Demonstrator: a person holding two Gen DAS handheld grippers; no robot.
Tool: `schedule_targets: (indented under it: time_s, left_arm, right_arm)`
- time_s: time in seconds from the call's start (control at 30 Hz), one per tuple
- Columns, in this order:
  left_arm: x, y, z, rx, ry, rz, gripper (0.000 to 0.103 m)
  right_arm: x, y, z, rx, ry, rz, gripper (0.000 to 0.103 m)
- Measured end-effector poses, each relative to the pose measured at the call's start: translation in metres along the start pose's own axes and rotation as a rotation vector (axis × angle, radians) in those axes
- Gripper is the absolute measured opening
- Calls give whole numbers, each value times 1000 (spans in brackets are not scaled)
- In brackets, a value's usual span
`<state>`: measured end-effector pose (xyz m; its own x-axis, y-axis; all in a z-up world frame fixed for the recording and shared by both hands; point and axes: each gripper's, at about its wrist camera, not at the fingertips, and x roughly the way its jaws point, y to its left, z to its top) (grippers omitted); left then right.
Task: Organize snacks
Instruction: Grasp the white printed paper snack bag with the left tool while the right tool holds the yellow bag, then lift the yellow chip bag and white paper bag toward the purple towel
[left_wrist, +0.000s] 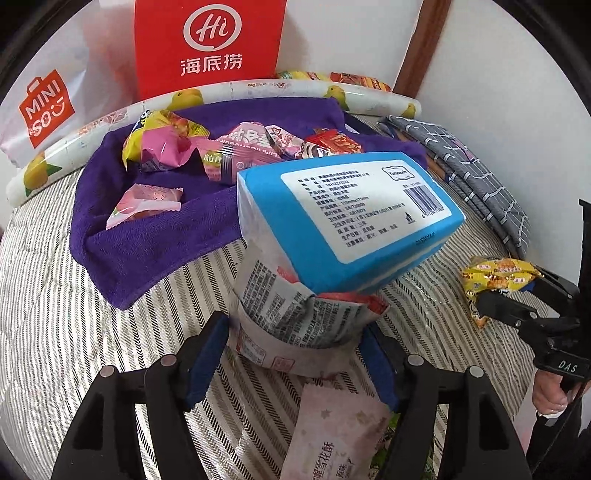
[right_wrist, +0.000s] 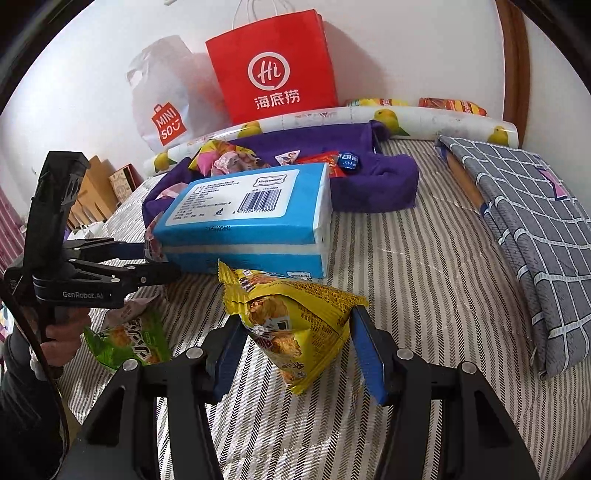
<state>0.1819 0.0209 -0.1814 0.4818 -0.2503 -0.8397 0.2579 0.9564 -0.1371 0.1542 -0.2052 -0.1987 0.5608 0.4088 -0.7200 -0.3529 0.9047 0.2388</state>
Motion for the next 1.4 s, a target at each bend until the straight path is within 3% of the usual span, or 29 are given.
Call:
schedule_targets:
  time_s: [0.6,1.4]
  left_arm:
    - [-48,18,-13,-62,-98,-49,49]
    - [-112,4,-17,-102,-210,-79,48]
  right_arm:
    - [-15,30,3,-38,-12,9,56]
    - [-67,59,24,-14,-80,9,56]
